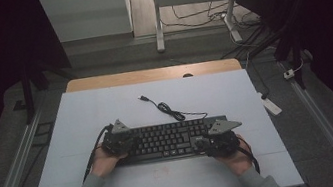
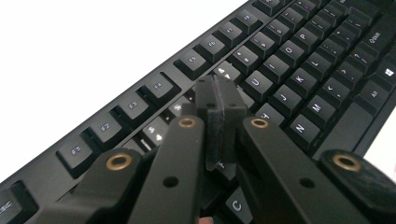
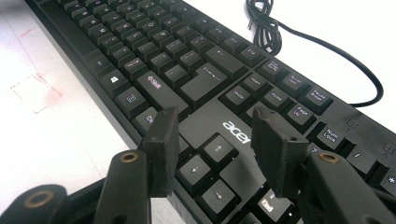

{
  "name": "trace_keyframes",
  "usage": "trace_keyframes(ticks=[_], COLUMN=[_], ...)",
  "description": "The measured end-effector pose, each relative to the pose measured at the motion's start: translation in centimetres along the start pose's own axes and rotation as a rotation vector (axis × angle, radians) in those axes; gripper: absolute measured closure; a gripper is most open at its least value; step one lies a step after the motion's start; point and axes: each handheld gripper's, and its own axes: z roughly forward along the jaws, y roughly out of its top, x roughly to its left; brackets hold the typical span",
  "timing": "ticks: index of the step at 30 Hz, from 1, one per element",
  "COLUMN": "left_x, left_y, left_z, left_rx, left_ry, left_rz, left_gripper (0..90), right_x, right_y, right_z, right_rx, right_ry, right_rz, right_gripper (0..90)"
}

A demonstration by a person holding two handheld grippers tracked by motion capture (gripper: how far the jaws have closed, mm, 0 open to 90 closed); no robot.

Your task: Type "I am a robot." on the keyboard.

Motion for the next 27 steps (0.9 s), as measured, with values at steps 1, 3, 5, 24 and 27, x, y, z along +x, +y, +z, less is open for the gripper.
trace_keyframes(ticks=[1, 3, 5, 24, 27], left_x=[-0.1, -0.2, -0.2, -0.4, -0.2], left_y=[0.0, 0.1, 0.1, 0.1, 0.1], left_z=[0.1, 0.2, 0.4, 0.1, -0.8], left_rx=[0.003, 0.009, 0.014, -0.007, -0.048], left_ry=[-0.001, -0.002, -0.003, 0.003, -0.006], left_rz=[0.0, 0.004, 0.01, 0.007, -0.012], left_gripper=[89.1, 89.1, 89.1, 85.5, 74.2], right_x=[0.0, 0.0, 0.0, -0.1, -0.1], right_y=[0.0, 0.0, 0.0, 0.0, 0.0], right_z=[0.0, 0.0, -0.1, -0.1, -0.1], right_rx=[0.001, 0.003, 0.002, 0.002, -0.004], right_ry=[-0.002, -0.004, -0.005, -0.008, -0.008], right_rz=[0.0, 0.001, 0.0, 0.0, 0.0], right_gripper=[51.9, 51.8, 51.8, 51.6, 51.6])
